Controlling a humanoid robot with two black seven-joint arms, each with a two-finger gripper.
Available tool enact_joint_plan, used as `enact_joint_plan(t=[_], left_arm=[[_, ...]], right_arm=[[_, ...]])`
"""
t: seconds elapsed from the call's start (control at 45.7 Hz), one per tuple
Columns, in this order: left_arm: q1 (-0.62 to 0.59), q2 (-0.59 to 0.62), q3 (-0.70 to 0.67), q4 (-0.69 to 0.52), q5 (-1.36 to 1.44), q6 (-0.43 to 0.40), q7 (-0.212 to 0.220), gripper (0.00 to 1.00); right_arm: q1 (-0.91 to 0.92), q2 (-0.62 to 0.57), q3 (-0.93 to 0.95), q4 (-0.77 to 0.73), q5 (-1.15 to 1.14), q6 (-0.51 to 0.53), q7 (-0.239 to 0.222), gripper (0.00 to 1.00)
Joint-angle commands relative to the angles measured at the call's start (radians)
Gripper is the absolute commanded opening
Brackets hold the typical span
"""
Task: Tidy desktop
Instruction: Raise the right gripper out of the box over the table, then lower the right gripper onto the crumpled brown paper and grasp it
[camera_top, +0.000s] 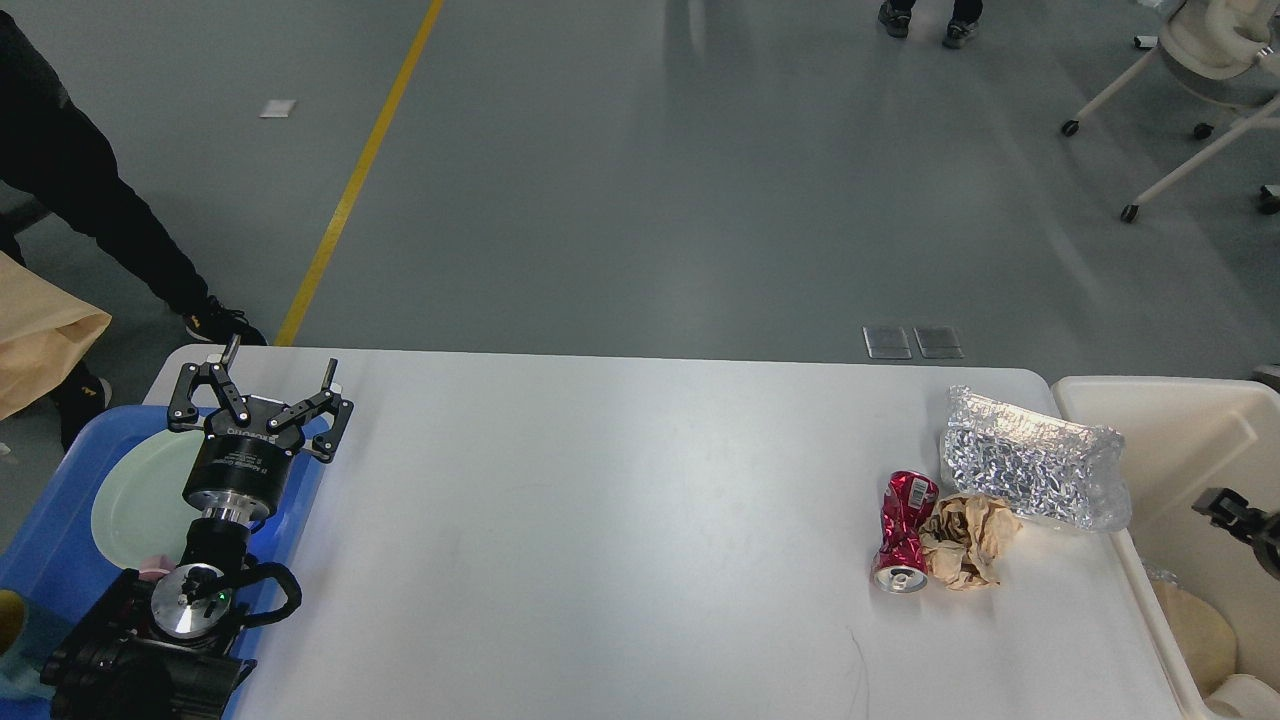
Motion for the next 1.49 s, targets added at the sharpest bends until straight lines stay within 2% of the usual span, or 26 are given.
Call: enact_joint_plan(t=[0.0, 0.153, 0.175, 0.394, 0.526, 0.701, 0.766, 1.358, 1.467], left_arm=[[0.000, 0.000, 0.000, 0.000, 0.000, 0.000, 0.000, 0.96], [0.000, 0.000, 0.000, 0.000, 0.000, 0.000, 0.000, 0.96], [0.000, 0.000, 0.000, 0.000, 0.000, 0.000, 0.000, 0.96], [0.000, 0.000, 0.000, 0.000, 0.000, 0.000, 0.000, 0.96], [0.000, 0.000, 0.000, 0.000, 0.000, 0.000, 0.000, 0.96], [0.000, 0.000, 0.000, 0.000, 0.000, 0.000, 0.000, 0.96], [0.000, 0.002, 0.000, 0.000, 0.000, 0.000, -0.001, 0.96], [0.000, 0.002, 0.000, 0.000, 0.000, 0.000, -0.001, 0.96], [0.000, 0.000, 0.000, 0.000, 0.000, 0.000, -0.001, 0.96]], right_arm=[[0.216, -0.047, -0.008, 0.124, -0.160, 0.170, -0.055, 1.00], [0.524, -0.032, -0.103, 0.245, -0.200, 0.440, -0.077, 1.00], [0.632, -0.006, -0.138, 0.292, -0.198, 0.515, -0.077, 1.00], [1.003, 0.127, -0.243, 0.541, -0.195, 0.723, -0.077, 1.00], [1.191, 0.144, -0.249, 0.704, -0.189, 0.829, -0.077, 1.00], [1.469, 0.138, -0.292, 0.935, -0.094, 0.835, -0.078, 1.00], [1.521, 0.143, -0.310, 0.994, -0.053, 0.835, -0.078, 1.00], [1.489, 0.151, -0.274, 0.996, -0.017, 0.835, -0.072, 1.00], [1.420, 0.158, -0.266, 0.994, -0.017, 0.761, -0.072, 1.00]])
